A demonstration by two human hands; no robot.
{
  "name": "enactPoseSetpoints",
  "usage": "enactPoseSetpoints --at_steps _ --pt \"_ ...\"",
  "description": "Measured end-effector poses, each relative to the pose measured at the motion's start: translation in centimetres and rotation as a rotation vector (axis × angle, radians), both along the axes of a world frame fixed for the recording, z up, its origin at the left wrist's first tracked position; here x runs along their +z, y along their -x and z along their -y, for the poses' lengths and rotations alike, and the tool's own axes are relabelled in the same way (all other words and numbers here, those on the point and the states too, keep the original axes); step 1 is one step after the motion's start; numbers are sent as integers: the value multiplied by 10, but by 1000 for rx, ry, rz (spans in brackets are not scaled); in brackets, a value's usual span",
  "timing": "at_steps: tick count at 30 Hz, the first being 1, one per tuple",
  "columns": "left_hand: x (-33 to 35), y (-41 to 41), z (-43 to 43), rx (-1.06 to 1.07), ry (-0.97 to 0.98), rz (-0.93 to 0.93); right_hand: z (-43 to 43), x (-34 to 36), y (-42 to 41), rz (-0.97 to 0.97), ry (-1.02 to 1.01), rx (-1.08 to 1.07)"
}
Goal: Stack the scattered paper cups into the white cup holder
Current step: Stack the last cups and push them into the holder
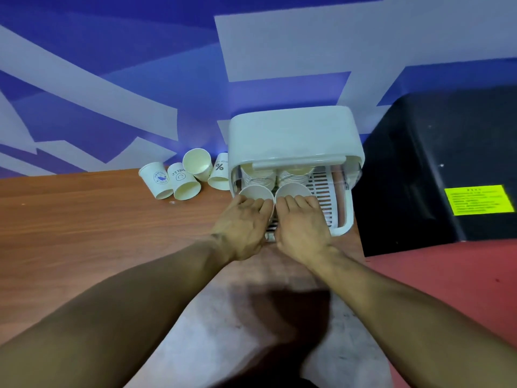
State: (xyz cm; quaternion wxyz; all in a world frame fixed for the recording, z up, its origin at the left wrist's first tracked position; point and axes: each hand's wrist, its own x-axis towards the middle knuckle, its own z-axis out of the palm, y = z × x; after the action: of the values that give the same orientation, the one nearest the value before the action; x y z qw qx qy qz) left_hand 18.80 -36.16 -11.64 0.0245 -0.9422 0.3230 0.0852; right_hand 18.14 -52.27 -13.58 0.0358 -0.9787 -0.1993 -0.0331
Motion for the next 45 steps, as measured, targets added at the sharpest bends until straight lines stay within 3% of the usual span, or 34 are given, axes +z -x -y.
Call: enactPoseSetpoints --at_steps 7,12,17,28,33,37,45 --pt "14 -2 0 2 -49 -23 -3 16 3 -97 44 8" --pt "36 15 -9 -1 89 108 -6 33 12 -107 74 -11" --pt "50 36 -31 170 117 72 -23 58 23 41 21 -54" --pt "63 69 -129 532 218 79 -118 83 42 48 -123 116" --pt "59 65 -180 637 243 55 -163 73 30 -65 -149 134" --pt "48 49 -216 748 302 21 -196 61 11 -249 -265 6" --pt "14 -6 -257 933 427 -63 -244 17 -26 -383 -313 -142"
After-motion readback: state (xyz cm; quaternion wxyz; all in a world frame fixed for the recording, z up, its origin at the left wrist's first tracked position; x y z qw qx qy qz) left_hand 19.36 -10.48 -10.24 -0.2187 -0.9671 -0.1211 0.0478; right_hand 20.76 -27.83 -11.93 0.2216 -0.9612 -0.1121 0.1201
